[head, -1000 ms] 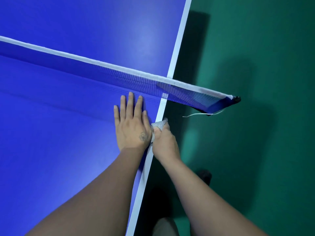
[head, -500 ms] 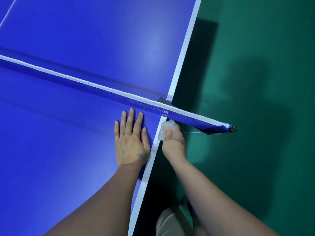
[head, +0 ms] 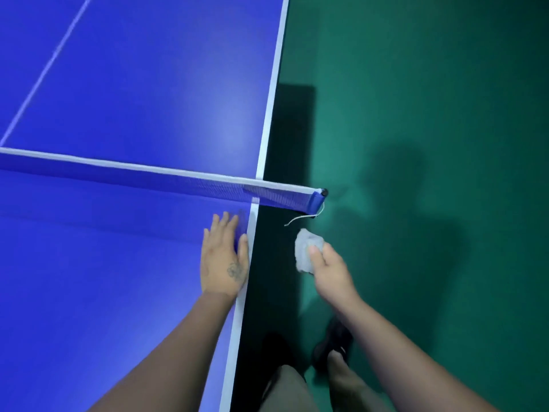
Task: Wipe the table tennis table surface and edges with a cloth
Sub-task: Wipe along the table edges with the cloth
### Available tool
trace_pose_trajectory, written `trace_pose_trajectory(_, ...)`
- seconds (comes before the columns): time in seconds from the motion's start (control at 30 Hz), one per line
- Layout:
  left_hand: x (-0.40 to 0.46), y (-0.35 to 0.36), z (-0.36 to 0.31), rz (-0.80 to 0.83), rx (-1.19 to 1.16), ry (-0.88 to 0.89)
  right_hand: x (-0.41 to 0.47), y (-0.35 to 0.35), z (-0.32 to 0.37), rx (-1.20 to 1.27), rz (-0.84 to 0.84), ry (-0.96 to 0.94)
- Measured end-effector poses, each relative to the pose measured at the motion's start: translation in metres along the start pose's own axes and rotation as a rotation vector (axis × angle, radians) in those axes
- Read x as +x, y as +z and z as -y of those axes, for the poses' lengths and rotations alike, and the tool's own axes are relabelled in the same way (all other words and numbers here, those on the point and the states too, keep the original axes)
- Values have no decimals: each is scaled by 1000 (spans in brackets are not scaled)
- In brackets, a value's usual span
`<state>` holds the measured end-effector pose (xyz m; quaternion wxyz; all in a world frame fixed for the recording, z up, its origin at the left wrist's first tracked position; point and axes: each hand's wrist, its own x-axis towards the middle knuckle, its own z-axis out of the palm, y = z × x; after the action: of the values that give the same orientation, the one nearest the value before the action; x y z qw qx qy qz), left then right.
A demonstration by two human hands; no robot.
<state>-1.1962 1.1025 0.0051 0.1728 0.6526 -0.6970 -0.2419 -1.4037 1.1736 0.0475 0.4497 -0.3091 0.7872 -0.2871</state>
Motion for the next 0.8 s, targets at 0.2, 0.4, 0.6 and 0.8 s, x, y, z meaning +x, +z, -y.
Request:
trace_pose_trajectory(0.2, -61, -51, -63, 36, -227, 9, -45, -71, 2, 79, -79, 44)
trace_pose_trajectory(0.4, -60, -87, -109, 36, -180, 96, -41, -112, 3, 211, -132, 33)
trace_pose_trajectory(0.6, -10, -99, -158, -82, -173, 158, 8, -131, 20, 250, -124, 3)
trace_pose_trajectory(0.8, 66, -76, -194, -94, -217, 44, 81, -154, 40, 140, -35, -9)
